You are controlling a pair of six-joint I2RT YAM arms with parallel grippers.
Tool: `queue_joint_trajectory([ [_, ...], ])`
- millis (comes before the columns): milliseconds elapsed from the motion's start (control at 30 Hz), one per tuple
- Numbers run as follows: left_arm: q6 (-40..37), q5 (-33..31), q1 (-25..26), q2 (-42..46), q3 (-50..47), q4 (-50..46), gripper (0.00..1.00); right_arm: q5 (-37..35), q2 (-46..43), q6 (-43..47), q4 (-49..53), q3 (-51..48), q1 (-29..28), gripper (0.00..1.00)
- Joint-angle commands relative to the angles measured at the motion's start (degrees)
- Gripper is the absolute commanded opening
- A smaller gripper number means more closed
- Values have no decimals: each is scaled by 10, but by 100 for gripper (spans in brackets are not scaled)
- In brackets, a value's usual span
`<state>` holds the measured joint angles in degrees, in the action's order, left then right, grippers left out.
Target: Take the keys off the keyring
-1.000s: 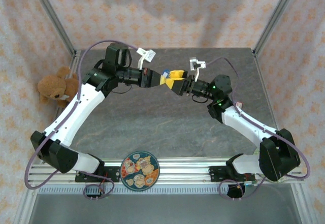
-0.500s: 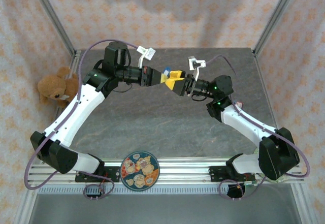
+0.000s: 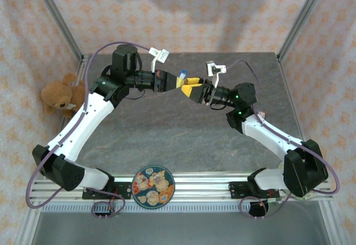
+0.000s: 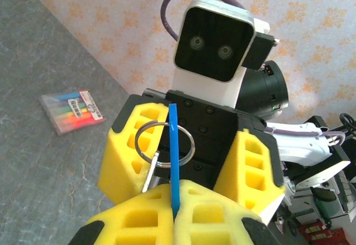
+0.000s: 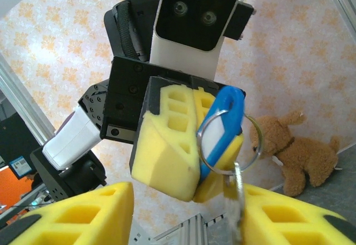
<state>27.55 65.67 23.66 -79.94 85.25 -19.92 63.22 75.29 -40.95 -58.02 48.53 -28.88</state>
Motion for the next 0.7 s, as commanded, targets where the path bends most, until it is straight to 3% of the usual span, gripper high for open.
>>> queue_joint_trajectory([
  [0,19,14,3,19,-6,40,0,-4,0,-4,-32,17,-4,44],
  [367,17,16,-6,34,-19,41,0,-36,-16,43,50,22,-3,13],
  [667,17,19,-14,50,-45,52,0,-57,-40,80,137,29,0,0],
])
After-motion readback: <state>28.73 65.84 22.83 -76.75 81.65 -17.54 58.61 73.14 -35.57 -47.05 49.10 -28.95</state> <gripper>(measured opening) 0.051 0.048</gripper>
